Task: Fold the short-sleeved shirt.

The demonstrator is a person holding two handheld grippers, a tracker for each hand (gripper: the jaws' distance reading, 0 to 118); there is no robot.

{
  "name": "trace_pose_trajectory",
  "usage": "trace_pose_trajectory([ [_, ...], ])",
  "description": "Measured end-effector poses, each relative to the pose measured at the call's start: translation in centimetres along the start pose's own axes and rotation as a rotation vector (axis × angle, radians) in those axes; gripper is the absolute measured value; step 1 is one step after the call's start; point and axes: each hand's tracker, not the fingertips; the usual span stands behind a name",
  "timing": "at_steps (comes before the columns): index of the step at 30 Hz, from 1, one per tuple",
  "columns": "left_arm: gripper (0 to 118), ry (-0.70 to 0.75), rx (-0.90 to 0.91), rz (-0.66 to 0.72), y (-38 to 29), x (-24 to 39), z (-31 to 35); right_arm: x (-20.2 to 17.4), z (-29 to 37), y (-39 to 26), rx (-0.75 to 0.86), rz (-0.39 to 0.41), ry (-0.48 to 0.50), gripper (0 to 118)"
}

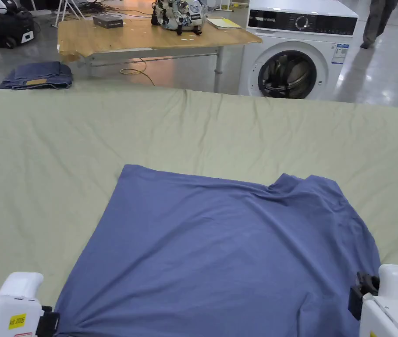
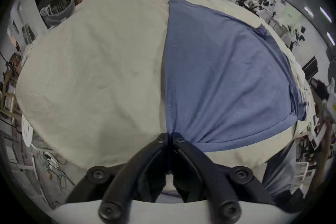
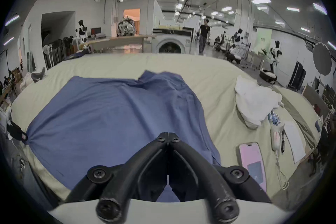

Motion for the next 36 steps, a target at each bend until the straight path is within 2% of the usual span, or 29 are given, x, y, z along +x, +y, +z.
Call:
trace_pose_trajectory([
  [2, 0, -0.001, 0.000, 0.004, 0.0, 0.2, 0.1, 1.7, 0.2, -0.1, -0.075, -0.009, 0.004, 4],
  [4, 0, 0.004, 0.000, -0.001, -0.1, 0.5, 0.0, 3.4, 0.3, -0.7, -0.154, -0.003, 0.012, 36],
  [6, 0, 0.009, -0.001, -0.005, -0.2, 0.7, 0.1, 4.8, 0.3, -1.5, -0.230, 0.004, 0.012, 77],
  [7, 0, 0.010, -0.002, -0.006, -0.2, 0.7, 0.1, 5.5, 0.3, -2.2, -0.255, 0.013, 0.006, 83],
  [8, 0, 0.009, -0.002, -0.005, -0.3, 0.9, 0.2, 6.2, 0.2, -2.9, -0.271, 0.013, 0.003, 84],
  [13, 0, -0.003, -0.002, 0.006, -0.4, 0.8, 0.5, 8.2, -1.1, -6.4, -0.426, 0.009, -0.001, 83],
  [15, 0, -0.004, -0.002, 0.008, -0.5, 0.9, 0.6, 8.2, -1.8, -8.2, -0.479, -0.001, 0.017, 72],
  [17, 0, -0.003, -0.002, 0.005, -0.5, 0.9, 0.5, 8.1, -1.6, -8.8, -0.432, -0.011, 0.017, 66],
  [19, 0, -0.001, -0.001, 0.001, -0.6, 1.0, 0.6, 7.4, -0.9, -8.2, -0.430, 0.002, 0.021, 33],
  [20, 0, -0.001, -0.001, 0.002, -0.5, 0.9, 0.4, 7.3, -0.7, -8.0, -0.428, 0.001, 0.031, 4],
  [21, 0, -0.002, 0.000, 0.002, -0.5, 0.9, 0.4, 7.1, -0.5, -7.9, -0.425, 0.001, 0.048, 4],
  [22, 0, -0.004, 0.002, 0.001, -0.5, 0.9, 0.5, 6.8, -0.7, -7.8, -0.421, 0.005, 0.110, 4],
  [23, 0, -0.004, 0.003, -0.001, -0.5, 0.9, 0.6, 6.8, -0.8, -7.9, -0.422, 0.002, 0.083, 4],
  [24, 0, -0.004, 0.007, -0.003, -0.5, 0.8, 0.5, 6.6, -0.9, -7.9, -0.425, 0.034, 0.039, 4],
  [25, 0, -0.006, 0.012, -0.003, -0.5, 0.8, 0.7, 6.6, -0.7, -7.8, -0.412, 0.031, 0.053, 3],
  [34, 0, -0.062, 0.173, 0.015, 2.4, 0.8, 4.1, 7.9, 1.5, -2.6, -0.255, -0.091, 0.103, 3],
  [36, 0, -0.072, 0.207, 0.011, 4.2, 0.5, 4.0, 8.1, 0.9, -0.8, -0.238, -0.091, 0.104, 3],
])
